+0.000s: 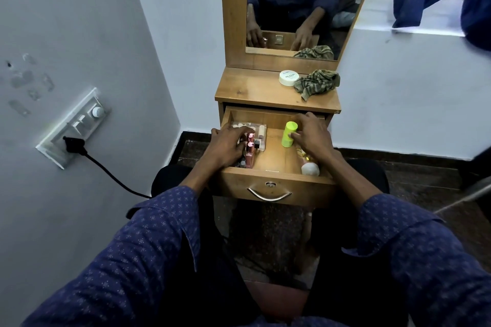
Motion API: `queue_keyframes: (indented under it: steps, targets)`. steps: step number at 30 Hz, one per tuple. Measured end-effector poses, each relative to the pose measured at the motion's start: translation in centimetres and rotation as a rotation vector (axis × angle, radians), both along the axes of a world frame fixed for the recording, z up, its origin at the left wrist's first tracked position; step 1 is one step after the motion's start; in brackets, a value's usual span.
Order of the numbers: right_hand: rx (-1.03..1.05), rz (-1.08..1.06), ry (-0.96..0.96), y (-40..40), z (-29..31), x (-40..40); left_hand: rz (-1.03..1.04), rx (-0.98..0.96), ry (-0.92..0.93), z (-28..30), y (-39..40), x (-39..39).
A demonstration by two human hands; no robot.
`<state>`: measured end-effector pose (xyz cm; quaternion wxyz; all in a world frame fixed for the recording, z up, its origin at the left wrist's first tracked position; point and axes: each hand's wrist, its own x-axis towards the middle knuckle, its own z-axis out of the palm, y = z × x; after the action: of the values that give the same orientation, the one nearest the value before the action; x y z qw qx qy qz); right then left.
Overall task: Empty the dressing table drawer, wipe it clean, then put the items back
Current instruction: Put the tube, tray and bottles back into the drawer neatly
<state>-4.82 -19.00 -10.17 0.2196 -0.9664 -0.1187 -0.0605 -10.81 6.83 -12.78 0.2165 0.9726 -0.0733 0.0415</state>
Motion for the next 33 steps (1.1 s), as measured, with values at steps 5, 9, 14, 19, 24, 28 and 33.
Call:
queue_keyframes:
  steps: [5,9,14,19,24,28,33]
  targets:
    - [0.009,0.008,-0.044,0.6,0.1,-0.4,-0.004,0.009,-0.004,0.0,0.1,-0.1]
    - [0.012,0.036,-0.028,1.2,0.2,-1.1,-0.005,0.011,-0.010,0.1,0.0,-0.1]
    - [-0.009,0.167,0.122,2.8,0.6,-2.6,-0.004,0.021,-0.005,0.2,0.0,-0.1]
    - [-0.013,0.269,0.266,4.3,0.2,-3.7,0.005,0.034,0.003,0.1,-0.1,-0.1]
    - [0.047,0.304,0.296,5.0,-0.2,-4.4,0.008,0.038,0.006,0.2,-0.2,-0.2]
    - [0.111,0.358,0.327,5.0,0.5,-5.1,0.013,0.035,0.005,0.2,-0.2,-0.1]
    - [0.194,0.430,0.384,5.1,0.5,-5.3,0.014,0.028,-0.003,0.0,-0.1,-0.1]
